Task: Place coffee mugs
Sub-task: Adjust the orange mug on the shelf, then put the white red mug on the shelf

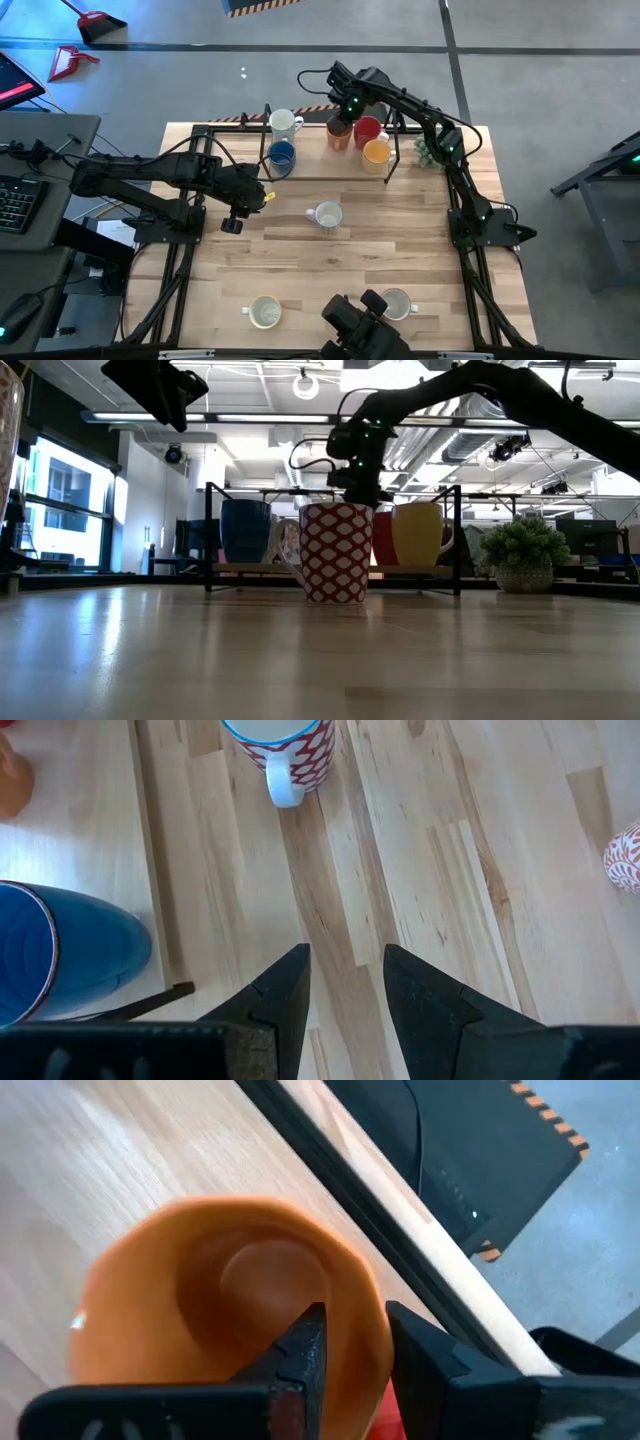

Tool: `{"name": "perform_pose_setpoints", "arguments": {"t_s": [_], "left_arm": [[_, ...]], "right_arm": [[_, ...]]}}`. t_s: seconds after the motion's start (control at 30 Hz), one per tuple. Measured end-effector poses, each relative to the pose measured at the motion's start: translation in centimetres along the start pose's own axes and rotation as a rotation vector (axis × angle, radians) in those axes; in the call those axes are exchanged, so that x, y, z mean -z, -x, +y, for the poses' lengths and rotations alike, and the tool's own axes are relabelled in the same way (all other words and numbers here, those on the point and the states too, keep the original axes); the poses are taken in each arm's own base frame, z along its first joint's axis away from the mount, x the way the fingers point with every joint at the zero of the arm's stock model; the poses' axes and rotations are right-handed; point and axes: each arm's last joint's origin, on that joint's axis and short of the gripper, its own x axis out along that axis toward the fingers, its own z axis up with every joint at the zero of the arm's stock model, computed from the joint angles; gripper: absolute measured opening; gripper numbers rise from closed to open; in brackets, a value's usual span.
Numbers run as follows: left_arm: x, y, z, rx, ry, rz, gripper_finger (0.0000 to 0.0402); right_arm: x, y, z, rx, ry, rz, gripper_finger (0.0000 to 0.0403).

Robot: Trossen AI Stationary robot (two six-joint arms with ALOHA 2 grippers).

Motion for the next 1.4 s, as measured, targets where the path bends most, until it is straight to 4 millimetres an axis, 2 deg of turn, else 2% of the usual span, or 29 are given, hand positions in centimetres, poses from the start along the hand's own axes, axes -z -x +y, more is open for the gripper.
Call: {"name": "perform_pose_setpoints", "arguments": {"t_s": [0.13, 0.27, 0.43, 0.57, 0.7, 0.87, 1.0, 1.4], "left_arm": [[0.0, 0.0, 0.0, 0.000, 0.000, 0.000, 0.0120], [0.0, 0.0, 0.0, 0.000, 0.000, 0.000, 0.0120], [0.0, 0.0, 0.0, -0.001, -0.017, 0.000, 0.0120], [0.0, 0.0, 0.1, -0.002, -0.017, 0.000, 0.0120], [0.0, 0.0, 0.1, -0.002, -0.018, 0.000, 0.0120], [0.0, 0.0, 0.1, -0.002, -0.027, 0.000, 0.0120], [0.1, 0.0, 0.0, 0.001, -0.031, 0.009, 0.0120], [0.4, 0.0, 0.0, -0.002, -0.056, 0.045, 0.0120]], "right_arm": [[-0.5, 1.4, 0.0, 0.002, 0.003, -0.056, 0.0081], [-0.2, 3.6, 0.0, 0.008, 0.003, -0.091, 0.0081], [0.7, 6.5, 1.4, 0.002, 0.027, -0.101, 0.0081], [1.8, 9.8, 4.9, -0.034, 0.107, -0.158, 0.0081], [3.7, 11.9, 9.0, -0.064, 0.175, -0.132, 0.0082], [7.1, 12.5, 13.0, 0.003, 0.196, 0.044, 0.0082], [8.9, 13.5, 16.5, -0.061, 0.228, 0.031, 0.0082], [15.3, 15.9, 25.5, -0.011, 0.327, -0.038, 0.0082]]}}
